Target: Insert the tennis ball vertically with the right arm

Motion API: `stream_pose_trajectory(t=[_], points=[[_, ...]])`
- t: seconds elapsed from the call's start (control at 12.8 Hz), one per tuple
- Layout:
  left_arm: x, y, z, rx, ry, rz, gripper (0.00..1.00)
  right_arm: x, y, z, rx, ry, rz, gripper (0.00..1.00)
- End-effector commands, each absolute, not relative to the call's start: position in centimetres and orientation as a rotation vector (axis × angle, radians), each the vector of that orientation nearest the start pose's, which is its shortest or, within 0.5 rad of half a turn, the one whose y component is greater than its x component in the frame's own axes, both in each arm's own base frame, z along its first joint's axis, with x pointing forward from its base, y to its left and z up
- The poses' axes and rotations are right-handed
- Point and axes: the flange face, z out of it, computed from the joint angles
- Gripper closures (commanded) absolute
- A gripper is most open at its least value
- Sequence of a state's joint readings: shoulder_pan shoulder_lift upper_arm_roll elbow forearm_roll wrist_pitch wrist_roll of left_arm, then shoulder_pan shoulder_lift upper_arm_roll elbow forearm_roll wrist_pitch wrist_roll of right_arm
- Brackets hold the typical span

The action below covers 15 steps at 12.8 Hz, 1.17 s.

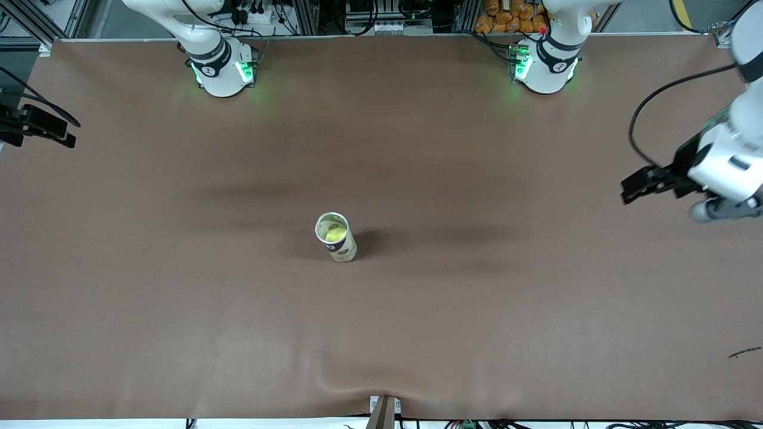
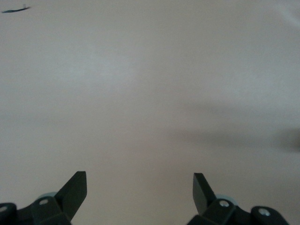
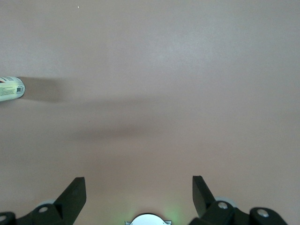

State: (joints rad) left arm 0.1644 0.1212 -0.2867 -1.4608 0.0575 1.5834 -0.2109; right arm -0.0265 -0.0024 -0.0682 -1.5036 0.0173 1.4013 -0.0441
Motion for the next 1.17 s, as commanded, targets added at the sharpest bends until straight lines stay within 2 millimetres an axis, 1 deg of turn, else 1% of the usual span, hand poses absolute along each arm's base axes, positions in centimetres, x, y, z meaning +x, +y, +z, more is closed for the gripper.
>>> stream_pose_trajectory(t=[0.0,0.08,0.55,0.62,0.93,1.09], points=[[56.0,-4.4,63.4,-3.123,-0.062,0.057,0.00,53.3,-5.2,64.9,-3.126,0.100,0.146,0.00],[55.3,-4.3,63.7,-3.128,-0.059,0.077,0.00,53.3,-5.3,64.9,-3.124,0.102,0.148,0.00],[50.8,-4.3,64.7,-3.122,-0.026,0.070,0.00,53.3,-4.7,64.8,-3.117,0.088,0.152,0.00],[50.5,-4.2,64.9,-3.122,-0.028,0.065,0.00,53.3,-4.7,64.9,-3.116,0.088,0.149,0.00],[50.9,-3.7,65.9,-3.125,-0.050,0.039,0.00,53.3,-4.7,64.8,-3.115,0.088,0.154,0.00],[50.7,-3.5,66.0,-3.122,-0.057,0.060,0.00,53.3,-4.7,64.8,-3.115,0.088,0.151,0.00]])
